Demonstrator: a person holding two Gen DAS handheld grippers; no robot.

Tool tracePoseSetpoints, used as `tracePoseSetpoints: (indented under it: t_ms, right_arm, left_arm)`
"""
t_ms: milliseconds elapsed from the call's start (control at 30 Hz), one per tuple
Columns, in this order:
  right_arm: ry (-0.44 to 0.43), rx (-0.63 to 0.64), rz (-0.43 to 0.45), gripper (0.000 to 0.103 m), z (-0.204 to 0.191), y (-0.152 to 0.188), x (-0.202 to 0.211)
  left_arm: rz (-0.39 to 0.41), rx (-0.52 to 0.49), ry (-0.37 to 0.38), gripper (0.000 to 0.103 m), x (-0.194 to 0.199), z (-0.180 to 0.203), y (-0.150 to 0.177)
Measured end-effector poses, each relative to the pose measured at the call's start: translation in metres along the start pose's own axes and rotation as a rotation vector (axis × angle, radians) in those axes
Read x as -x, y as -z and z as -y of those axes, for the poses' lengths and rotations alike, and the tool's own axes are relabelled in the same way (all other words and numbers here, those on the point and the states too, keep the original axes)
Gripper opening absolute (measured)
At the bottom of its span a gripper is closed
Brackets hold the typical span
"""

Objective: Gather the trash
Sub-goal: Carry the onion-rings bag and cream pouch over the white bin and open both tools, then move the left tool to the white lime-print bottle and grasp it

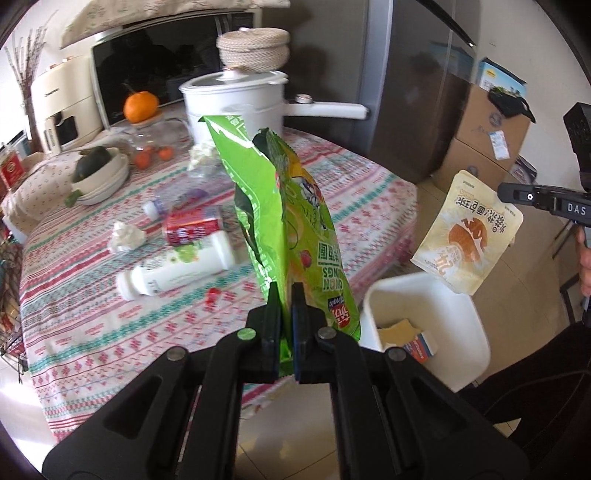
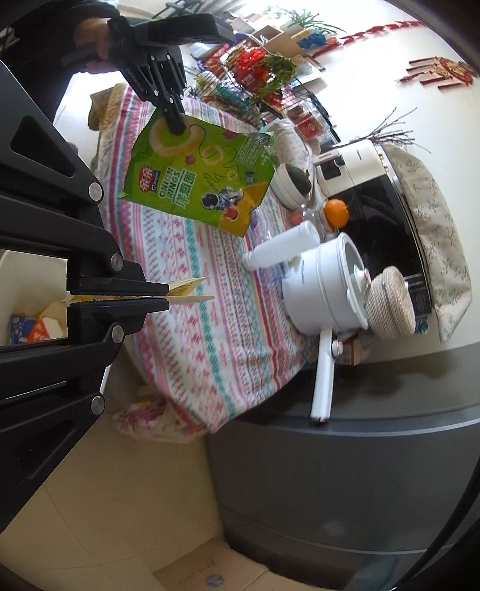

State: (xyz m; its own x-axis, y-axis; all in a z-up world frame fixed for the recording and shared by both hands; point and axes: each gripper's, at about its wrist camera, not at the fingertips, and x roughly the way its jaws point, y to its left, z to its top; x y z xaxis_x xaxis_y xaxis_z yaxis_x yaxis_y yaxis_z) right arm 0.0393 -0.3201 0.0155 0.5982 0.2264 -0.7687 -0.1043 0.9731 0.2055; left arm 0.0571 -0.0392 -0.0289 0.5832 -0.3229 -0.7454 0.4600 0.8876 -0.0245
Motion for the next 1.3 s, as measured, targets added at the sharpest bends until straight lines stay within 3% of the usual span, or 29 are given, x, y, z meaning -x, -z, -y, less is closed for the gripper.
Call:
tracePoseSetpoints:
  t_ms: [200,400,467,533,600,767,1000,1100,1233,1300]
  right_arm:
    - [0.031,-0.044,-0.065,0.002,0.036,0.031,0.003]
    - [0.026,-0.073,-0.222,0.006,0.061,0.064,-0.021]
    - [0.033,-0.103,-0.254,0.013,0.070,0.072,-0.026]
    - [0.034,-0.123,-0.259,0.037,0.076,0.076,-0.027]
    - [0.043,-0.144,-0.246,0.053,0.082,0.078,-0.023]
    - [0.045,-0.191,-0.219,0.063,0.094,0.074,-0.015]
    - [0.056,-0.194,-0.230,0.063,0.092,0.073,-0.018]
    - [0.057,-0.195,-0.230,0.064,0.092,0.073,-0.018]
    - [0.060,-0.198,-0.222,0.070,0.093,0.071,-0.016]
    - [0.062,-0.199,-0.218,0.071,0.093,0.070,-0.015]
  left_arm:
    - [-0.041,-0.083,0.061,0.005,-0.014,0.042,0.007]
    - [-0.102,-0.156,0.106,0.006,-0.031,0.076,0.016]
    - [-0.121,-0.175,0.117,0.005,-0.035,0.084,0.018]
    - [-0.138,-0.192,0.129,0.006,-0.038,0.091,0.021]
    - [-0.157,-0.211,0.141,0.006,-0.042,0.100,0.026]
    - [-0.206,-0.256,0.175,0.006,-0.051,0.118,0.037]
    - [-0.216,-0.297,0.207,0.008,-0.060,0.137,0.048]
    - [-0.210,-0.315,0.207,0.018,-0.063,0.141,0.049]
    - [-0.186,-0.327,0.194,0.049,-0.059,0.141,0.049]
    - [-0.181,-0.318,0.192,0.052,-0.057,0.138,0.047]
